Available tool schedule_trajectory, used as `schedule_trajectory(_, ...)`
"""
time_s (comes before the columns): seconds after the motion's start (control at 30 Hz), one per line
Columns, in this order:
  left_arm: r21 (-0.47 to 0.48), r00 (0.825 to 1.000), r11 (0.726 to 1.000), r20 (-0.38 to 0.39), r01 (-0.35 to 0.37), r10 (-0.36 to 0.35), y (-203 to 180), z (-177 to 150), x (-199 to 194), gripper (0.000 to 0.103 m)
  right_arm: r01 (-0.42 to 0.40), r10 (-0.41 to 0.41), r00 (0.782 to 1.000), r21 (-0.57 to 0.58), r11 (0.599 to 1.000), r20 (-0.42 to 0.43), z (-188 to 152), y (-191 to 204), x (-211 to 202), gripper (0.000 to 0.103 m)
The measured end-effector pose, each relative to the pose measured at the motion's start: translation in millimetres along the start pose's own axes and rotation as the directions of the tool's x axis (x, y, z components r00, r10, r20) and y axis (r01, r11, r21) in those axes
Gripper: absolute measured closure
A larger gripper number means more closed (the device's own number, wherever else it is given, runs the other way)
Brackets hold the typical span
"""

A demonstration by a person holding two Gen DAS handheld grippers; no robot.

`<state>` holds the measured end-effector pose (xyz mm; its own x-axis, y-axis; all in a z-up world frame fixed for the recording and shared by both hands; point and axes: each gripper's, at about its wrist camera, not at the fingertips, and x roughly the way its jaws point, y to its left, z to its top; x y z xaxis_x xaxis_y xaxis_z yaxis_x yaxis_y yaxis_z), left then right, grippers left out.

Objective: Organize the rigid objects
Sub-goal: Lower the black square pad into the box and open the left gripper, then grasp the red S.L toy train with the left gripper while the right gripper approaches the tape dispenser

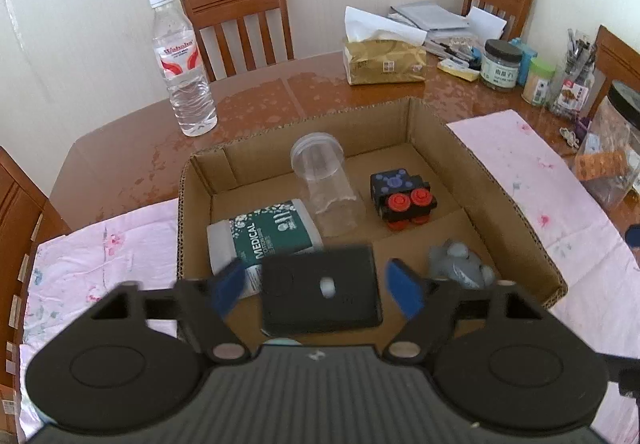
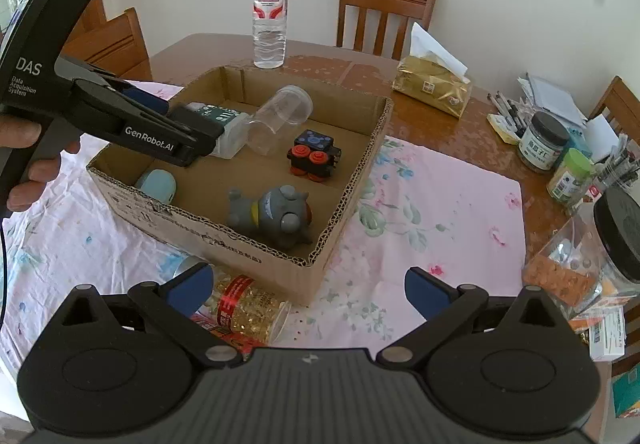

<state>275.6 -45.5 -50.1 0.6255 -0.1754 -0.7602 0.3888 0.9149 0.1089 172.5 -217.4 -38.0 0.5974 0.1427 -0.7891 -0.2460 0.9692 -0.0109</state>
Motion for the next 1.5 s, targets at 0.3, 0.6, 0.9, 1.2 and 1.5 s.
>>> schedule_trajectory(0.3, -0.009, 0.998, 0.999, 0.046, -0.039, 0.039, 3.3, -4.1, -22.3, 0.005, 0.054, -0.054, 0.998, 0.004, 0.999, -0.023, -7.3, -0.8, 3.7, 0.000)
schedule_trajectory(0.6, -0.028, 0.995, 0.997, 0.071, -0.066, 0.068, 7.4, -33.2, -46.1, 0.004, 0.094, -0.096, 0.988, -0.022, 0.995, -0.119, -40.0, 9.6, 12.7, 0.000)
schedule_trajectory(0.9, -0.111, 0.996, 0.991, 0.040, -0.071, 0.076, 20.0, -73.3, -68.9, 0.003, 0.139, -0.151, 0.974, -0.083, 0.987, -0.171, -62.0, 43.3, 24.7, 0.000)
schedule_trajectory(1.2, -0.115, 0.998, 0.992, 0.031, -0.054, 0.058, 31.3, -101.2, -84.2, 0.004, 0.140, -0.138, 0.979, -0.001, 0.990, -0.152, -66.0, 69.4, 36.5, 0.000)
schedule_trajectory(1.5, -0.086, 0.999, 0.995, 0.006, 0.045, -0.044, 27.1, -120.4, -82.9, 0.004, 0.219, -0.205, 0.967, 0.085, 0.972, -0.148, -83.3, 60.5, 46.4, 0.000)
